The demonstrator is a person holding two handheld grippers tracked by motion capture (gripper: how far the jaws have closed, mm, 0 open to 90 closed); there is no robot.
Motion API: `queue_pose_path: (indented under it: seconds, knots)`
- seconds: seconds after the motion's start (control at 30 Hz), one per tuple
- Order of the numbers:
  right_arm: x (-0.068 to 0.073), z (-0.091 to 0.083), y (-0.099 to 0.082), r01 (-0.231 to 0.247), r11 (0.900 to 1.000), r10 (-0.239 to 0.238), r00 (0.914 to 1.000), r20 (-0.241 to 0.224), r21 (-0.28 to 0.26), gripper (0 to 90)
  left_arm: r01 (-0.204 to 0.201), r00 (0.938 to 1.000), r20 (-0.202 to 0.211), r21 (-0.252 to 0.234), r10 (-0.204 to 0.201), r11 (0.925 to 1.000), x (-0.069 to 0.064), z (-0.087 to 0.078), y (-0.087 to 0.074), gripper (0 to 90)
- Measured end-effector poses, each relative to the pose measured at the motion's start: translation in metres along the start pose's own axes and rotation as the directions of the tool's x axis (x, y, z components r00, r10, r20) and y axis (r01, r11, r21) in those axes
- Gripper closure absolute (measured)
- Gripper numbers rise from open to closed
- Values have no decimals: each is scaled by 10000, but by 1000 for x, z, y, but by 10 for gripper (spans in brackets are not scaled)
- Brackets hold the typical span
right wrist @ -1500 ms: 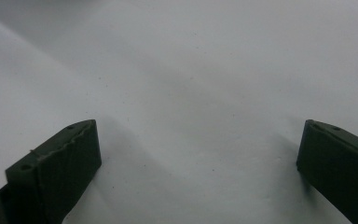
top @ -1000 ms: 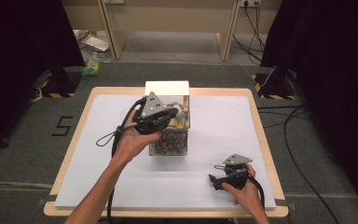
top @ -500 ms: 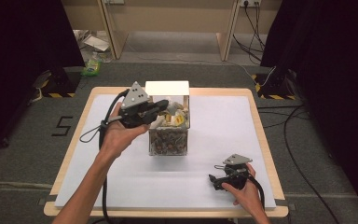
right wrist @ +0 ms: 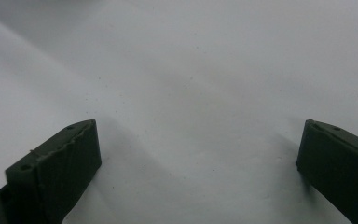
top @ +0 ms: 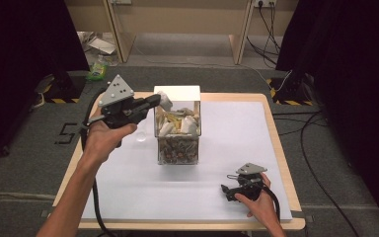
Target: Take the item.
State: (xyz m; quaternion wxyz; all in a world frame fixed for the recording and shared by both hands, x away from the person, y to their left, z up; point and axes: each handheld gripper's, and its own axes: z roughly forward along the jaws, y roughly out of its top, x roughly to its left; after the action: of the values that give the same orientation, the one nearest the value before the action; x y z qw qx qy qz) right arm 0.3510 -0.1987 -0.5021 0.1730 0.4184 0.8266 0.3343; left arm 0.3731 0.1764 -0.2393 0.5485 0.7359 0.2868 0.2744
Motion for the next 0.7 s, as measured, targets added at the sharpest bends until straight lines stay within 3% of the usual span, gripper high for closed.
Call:
queue_pose_path:
  seconds: [0.33, 0.7]
  knots:
    - [0, 0, 0, 4, 10000, -4, 10000, 1, 1, 3, 283, 9994, -178, -172, -286, 9995, 15, -18, 0, 887]
    - [0, 0, 0, 0, 10000, 0, 10000, 3, 2, 2, 528, 9964, -644, -328, -548, 9981, 34, -37, -7, 888]
